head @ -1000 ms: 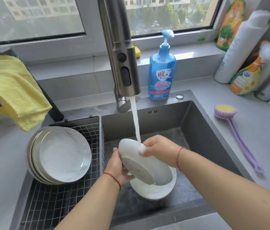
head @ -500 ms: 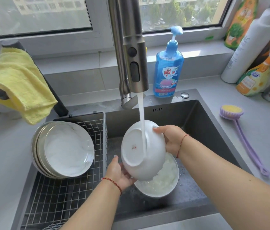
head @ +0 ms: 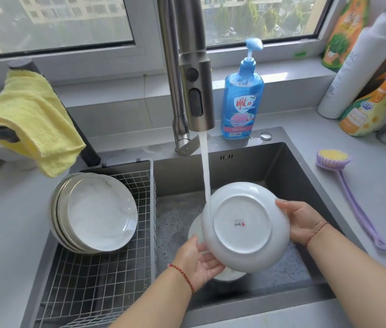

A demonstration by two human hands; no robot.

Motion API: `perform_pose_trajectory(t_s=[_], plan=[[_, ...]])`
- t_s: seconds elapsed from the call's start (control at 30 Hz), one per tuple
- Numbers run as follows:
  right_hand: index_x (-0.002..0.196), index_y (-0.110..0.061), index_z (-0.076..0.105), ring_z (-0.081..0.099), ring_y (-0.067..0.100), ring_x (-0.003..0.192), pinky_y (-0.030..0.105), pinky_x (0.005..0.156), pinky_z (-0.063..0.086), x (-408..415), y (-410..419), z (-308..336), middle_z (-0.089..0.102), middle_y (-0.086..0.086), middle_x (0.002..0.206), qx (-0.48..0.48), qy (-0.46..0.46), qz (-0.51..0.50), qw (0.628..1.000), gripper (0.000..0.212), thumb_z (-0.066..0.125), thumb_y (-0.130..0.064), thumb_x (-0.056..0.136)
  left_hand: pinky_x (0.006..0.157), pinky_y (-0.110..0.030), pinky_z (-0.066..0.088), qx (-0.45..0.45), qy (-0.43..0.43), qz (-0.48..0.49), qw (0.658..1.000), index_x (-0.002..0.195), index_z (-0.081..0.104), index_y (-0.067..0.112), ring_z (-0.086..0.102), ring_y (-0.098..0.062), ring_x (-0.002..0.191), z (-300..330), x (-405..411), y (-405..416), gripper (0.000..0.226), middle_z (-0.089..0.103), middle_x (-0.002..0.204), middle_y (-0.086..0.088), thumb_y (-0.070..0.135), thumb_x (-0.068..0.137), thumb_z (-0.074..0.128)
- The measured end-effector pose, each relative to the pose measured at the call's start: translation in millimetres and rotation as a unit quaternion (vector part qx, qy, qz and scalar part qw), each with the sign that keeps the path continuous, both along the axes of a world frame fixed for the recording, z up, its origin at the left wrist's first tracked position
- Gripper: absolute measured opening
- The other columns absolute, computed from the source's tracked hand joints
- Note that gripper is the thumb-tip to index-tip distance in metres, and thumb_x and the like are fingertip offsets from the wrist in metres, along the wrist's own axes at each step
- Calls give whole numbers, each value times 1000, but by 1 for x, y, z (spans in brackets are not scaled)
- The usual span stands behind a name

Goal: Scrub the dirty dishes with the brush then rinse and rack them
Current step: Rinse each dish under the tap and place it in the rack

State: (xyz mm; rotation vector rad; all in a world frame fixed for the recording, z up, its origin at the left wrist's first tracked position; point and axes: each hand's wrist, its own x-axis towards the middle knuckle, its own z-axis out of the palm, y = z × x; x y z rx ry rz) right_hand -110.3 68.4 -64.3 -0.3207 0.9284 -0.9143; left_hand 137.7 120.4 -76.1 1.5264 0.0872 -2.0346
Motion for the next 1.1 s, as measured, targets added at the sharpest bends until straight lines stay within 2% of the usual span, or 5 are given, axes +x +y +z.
perform_pose_trajectory(t_s=[0.43, 0.73, 0.93, 1.0, 1.1], plan=[[64, -8, 70, 62, 23, 61, 30, 61, 50, 62, 3, 41, 66, 10, 67, -131, 286, 251, 915, 16, 77, -21, 57, 67, -51, 58, 30, -5, -1, 1000, 136, 40, -4, 63, -46, 92, -5, 21, -6, 58, 57, 110, -35, 45, 103, 41], [61, -22, 29, 41, 23, 76, 28, 62, 27, 124, 43, 62, 32, -9, 62, -361, 654, 414, 521, 40, 46, -31, 96, 54, -42, 58, -46, 19, 41, 998, 122, 57, 5, 69, -36, 81, 39, 17, -27, 54, 71, 99, -23, 52, 99, 46], [108, -24, 63, 56, 17, 107, 28, 91, 42, 136, 50, 52, 66, -7, 106, -369, 552, 410, 625, 33, 35, -41, 101, 71, -48, 61, -181, -72, 98, 976, 137, 50, 27, 68, -35, 99, 23, 23, -24, 37, 65, 124, -15, 41, 105, 37], [141, -32, 45, 33, 0, 136, 24, 116, 23, 133, 45, 43, 42, -18, 145, -332, 445, 418, 719, 42, 30, -42, 102, 82, -55, 58, -228, -68, 81, 968, 139, 47, 33, 67, -37, 107, 28, 24, -20, 39, 60, 131, -14, 47, 104, 36], [152, -35, 15, -3, -10, 141, 30, 121, -1, 141, 35, 34, 6, -26, 154, -358, 413, 462, 699, 49, 20, -43, 103, 77, -45, 61, -267, -76, 61, 959, 141, 43, 37, 67, -33, 110, 35, 24, -17, 42, 56, 136, -11, 51, 101, 38]])
